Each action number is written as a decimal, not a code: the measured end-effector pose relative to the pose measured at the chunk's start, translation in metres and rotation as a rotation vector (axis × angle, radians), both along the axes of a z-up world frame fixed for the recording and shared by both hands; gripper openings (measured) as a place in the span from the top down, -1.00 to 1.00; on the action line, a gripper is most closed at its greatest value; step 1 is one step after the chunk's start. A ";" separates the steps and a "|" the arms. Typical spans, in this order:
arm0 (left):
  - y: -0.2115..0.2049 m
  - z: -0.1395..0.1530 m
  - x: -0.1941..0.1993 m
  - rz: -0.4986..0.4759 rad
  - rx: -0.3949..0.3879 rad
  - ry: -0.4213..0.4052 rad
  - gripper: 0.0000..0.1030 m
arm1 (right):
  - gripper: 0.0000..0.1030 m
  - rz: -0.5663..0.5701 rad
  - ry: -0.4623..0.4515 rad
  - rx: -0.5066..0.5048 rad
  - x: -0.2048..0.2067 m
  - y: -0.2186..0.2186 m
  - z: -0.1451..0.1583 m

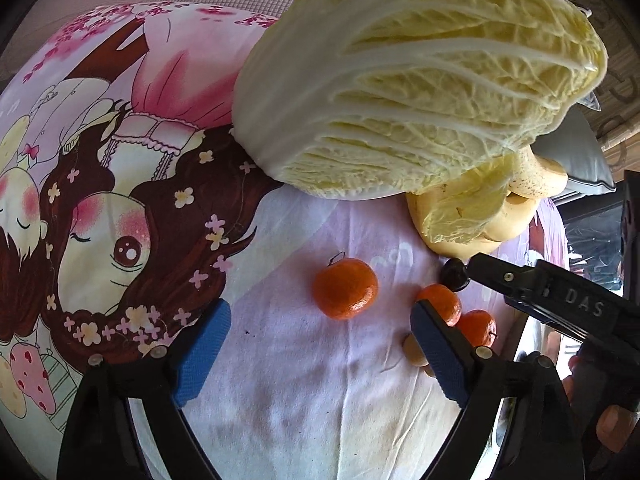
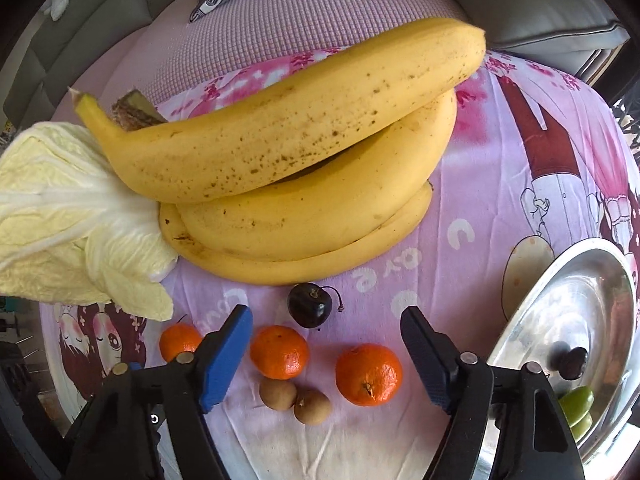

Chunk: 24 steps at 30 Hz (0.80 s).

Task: Organize fruits
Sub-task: 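Close the right tool on a dark cherry while the left tool moves to a mandarin orange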

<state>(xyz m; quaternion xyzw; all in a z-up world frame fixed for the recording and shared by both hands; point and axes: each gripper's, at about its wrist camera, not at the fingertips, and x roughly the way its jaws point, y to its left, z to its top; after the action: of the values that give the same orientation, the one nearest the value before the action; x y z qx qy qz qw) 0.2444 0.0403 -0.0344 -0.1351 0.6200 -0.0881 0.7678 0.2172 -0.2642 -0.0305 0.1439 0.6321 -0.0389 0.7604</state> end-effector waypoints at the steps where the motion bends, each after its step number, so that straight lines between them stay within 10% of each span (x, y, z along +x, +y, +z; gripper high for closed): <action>1: -0.003 0.001 0.000 -0.009 0.000 -0.002 -0.69 | -0.37 0.004 0.005 0.000 0.001 0.002 -0.003; 17: -0.026 -0.002 0.008 -0.043 -0.025 0.001 0.27 | 0.32 0.008 0.032 -0.055 0.019 0.016 -0.029; 24: -0.019 -0.001 0.004 -0.046 -0.040 -0.002 0.28 | 0.42 0.010 0.018 -0.054 0.015 0.019 -0.027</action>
<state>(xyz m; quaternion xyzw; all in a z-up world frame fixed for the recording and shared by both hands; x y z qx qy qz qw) 0.2485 0.0215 -0.0357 -0.1358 0.6204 -0.1183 0.7633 0.2322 -0.2450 -0.0578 0.1197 0.6383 -0.0534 0.7585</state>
